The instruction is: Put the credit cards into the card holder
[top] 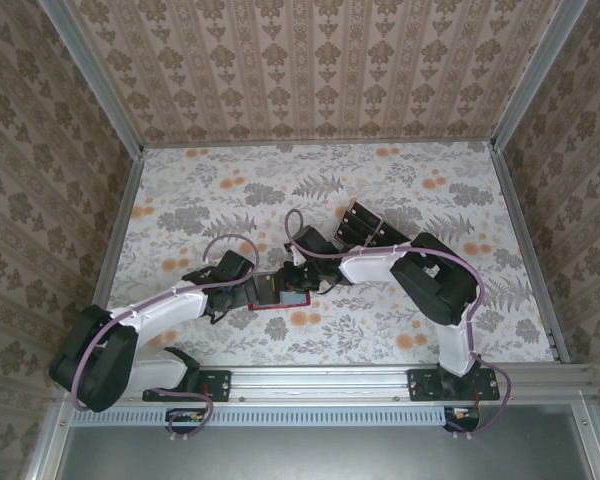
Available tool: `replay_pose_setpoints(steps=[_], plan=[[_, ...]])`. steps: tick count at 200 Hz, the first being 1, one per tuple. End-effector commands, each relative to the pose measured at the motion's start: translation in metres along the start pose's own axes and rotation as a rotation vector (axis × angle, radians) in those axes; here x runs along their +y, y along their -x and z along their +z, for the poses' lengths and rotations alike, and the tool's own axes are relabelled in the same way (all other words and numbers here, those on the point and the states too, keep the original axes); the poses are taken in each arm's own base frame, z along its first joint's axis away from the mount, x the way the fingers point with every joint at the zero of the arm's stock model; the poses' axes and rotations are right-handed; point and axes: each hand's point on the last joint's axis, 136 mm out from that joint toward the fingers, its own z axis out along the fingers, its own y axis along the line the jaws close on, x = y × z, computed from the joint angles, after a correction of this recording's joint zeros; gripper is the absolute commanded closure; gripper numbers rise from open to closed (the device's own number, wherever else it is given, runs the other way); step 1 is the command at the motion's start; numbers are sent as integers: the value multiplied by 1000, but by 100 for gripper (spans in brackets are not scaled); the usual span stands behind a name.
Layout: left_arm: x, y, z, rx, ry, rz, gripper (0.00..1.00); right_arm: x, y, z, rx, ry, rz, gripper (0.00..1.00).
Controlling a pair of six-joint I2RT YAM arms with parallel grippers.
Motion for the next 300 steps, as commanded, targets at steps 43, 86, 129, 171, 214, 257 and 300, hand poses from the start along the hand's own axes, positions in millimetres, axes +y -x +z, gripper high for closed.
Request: replay_pose_setpoints(steps=[43,86,129,171,214,257,300], plan=[[5,-11,8,34,0,-14,0,7,-4,16,33,-7,-9,81],[2,-10,7,31,-12,-14,0,12,-5,19,42,-3,-16,80],[0,0,-3,3,-22,-10,0,11,-3,7,24,-25,-34,57],[5,16,-21,-46,-39,-44,0,-4,2,-7,-11,-58,-12,52],[9,22,-28,-60,-48,-58,0,-27,0,-17,-26,-92,37,52],[4,18,-23,-42,-69,-57,0,-13,3,-24,-38,-40,16,52],[-1,16,-20,-37,-84,-48,0,-2,1,-28,-39,-14,2,60]])
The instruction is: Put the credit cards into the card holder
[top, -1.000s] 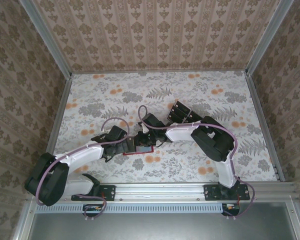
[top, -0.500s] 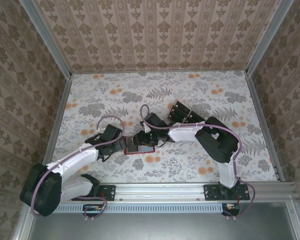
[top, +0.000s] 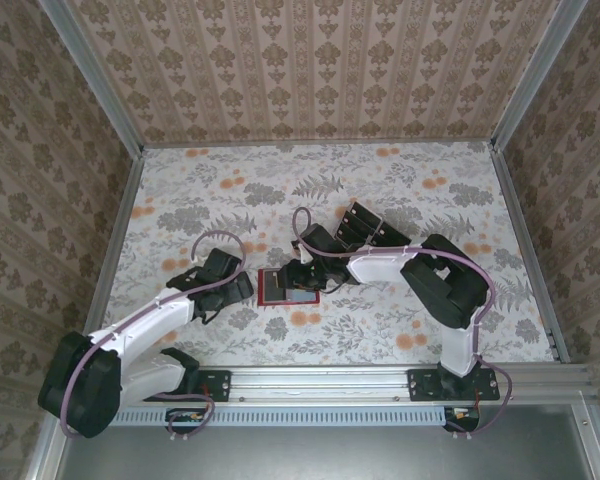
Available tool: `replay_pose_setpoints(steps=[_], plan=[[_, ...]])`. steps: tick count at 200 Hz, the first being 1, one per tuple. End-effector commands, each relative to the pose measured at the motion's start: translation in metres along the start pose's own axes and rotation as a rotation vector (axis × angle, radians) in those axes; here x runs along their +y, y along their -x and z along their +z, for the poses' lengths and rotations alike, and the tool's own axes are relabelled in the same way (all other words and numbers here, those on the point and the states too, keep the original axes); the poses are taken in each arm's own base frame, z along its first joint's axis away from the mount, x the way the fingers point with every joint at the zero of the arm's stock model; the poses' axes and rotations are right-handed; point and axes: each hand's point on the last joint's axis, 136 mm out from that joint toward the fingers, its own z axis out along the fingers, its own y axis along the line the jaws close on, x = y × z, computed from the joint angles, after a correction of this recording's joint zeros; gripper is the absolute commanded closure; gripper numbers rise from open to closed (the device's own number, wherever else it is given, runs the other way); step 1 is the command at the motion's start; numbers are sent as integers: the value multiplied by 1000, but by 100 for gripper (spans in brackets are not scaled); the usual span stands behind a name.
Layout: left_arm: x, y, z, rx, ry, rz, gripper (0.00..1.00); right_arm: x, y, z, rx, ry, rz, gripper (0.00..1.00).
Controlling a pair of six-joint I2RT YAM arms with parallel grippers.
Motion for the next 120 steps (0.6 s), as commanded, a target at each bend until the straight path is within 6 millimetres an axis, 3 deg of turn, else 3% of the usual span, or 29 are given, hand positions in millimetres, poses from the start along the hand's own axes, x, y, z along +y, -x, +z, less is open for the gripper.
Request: replay_pose_setpoints(steps=[1,120], plan=[[-6,1,1,5,-15,21,0,7,-2,-9,-6,11,-5,61],[-15,-18,15,46,-9,52,0,5,-20,6,23,11,13,73]])
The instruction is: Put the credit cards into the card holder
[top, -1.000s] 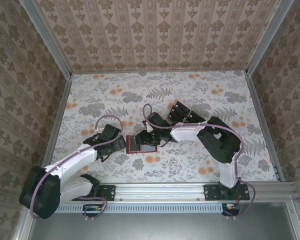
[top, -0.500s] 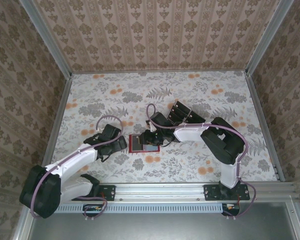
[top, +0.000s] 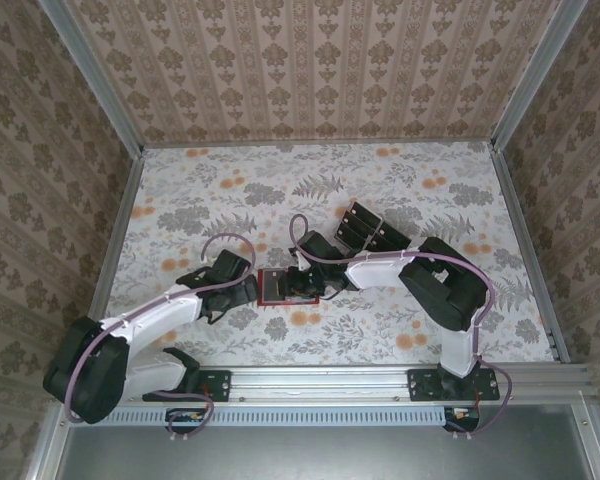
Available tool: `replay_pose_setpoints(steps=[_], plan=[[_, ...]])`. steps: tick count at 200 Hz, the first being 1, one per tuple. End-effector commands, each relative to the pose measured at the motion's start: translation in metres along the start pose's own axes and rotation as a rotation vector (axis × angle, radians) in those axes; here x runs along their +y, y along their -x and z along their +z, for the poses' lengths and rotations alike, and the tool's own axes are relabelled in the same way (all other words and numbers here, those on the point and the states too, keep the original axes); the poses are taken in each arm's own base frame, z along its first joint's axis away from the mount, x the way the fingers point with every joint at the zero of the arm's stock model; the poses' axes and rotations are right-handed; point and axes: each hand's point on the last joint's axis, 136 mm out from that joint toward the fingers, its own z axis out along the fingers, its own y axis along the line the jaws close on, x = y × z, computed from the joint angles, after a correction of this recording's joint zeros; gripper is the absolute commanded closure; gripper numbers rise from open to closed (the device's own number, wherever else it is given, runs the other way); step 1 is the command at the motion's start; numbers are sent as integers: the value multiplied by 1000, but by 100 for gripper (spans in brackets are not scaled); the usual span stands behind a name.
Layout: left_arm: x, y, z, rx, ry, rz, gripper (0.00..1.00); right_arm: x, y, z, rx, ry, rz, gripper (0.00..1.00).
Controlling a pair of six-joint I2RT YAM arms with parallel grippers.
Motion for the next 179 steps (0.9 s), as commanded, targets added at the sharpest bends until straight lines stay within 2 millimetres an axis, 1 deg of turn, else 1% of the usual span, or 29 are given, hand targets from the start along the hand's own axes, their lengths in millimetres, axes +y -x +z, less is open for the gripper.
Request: replay_pose_setpoints(steps=[1,91,151,179], plan=[[-2,-5,4,11,-1,-3,0,2,-3,0,-3,9,9,73],[-6,-19,15,34,7,8,0,5,-5,7,14,22,15,76],[-10,-29,21,48,13,17,0,13,-7,12,32,37,11,78],[-10,-29,20,46,11,17,0,17,-5,10,29,41,3,77]])
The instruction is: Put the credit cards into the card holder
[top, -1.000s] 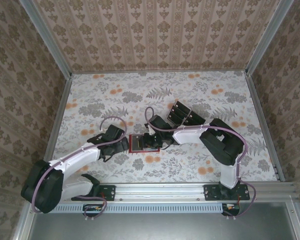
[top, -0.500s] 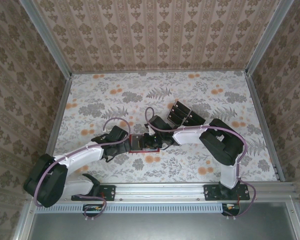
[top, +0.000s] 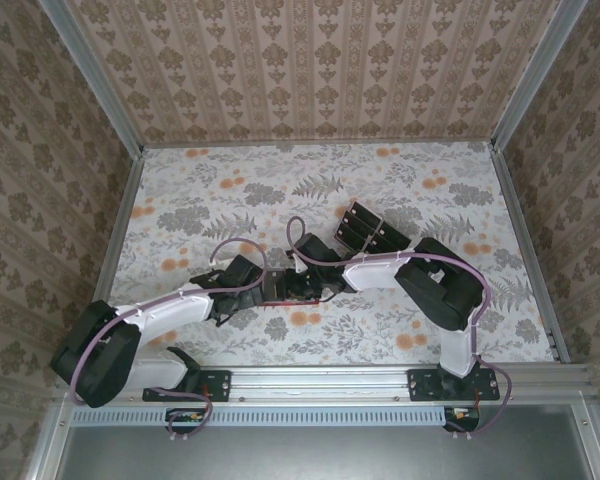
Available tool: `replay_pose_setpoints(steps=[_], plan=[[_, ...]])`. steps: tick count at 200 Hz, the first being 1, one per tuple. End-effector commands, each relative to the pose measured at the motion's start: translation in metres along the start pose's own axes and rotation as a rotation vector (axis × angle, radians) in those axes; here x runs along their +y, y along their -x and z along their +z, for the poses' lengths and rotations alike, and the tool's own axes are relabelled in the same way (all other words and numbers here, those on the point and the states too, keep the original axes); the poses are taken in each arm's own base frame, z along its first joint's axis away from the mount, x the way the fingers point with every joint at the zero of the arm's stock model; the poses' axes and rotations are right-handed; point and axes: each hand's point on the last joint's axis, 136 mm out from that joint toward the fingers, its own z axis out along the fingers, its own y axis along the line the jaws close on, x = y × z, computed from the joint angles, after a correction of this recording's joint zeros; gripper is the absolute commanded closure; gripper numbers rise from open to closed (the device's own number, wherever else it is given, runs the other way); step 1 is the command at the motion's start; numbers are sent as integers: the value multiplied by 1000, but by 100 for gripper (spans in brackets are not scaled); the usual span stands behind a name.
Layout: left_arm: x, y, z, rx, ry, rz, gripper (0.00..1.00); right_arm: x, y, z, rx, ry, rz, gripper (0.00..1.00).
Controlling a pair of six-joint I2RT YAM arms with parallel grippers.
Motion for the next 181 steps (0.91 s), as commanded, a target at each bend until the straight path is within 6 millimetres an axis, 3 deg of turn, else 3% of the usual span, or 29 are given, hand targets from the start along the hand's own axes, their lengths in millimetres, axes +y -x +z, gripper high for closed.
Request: replay_pose_setpoints(steps=[1,41,81,181], plan=[[-7,-22,9,79,-50,-32,0,11,1,2,16,22,2,77],[-7,-20,7,73,-49,-28,0,18,8,-17,-30,8,-27,70],[-6,-21,8,74,-47,-26,0,5,10,-30,-73,-57,-22,66],[-7,-21,9,78,-43,-14,0,-12,8,-14,-44,-102,-6,66]])
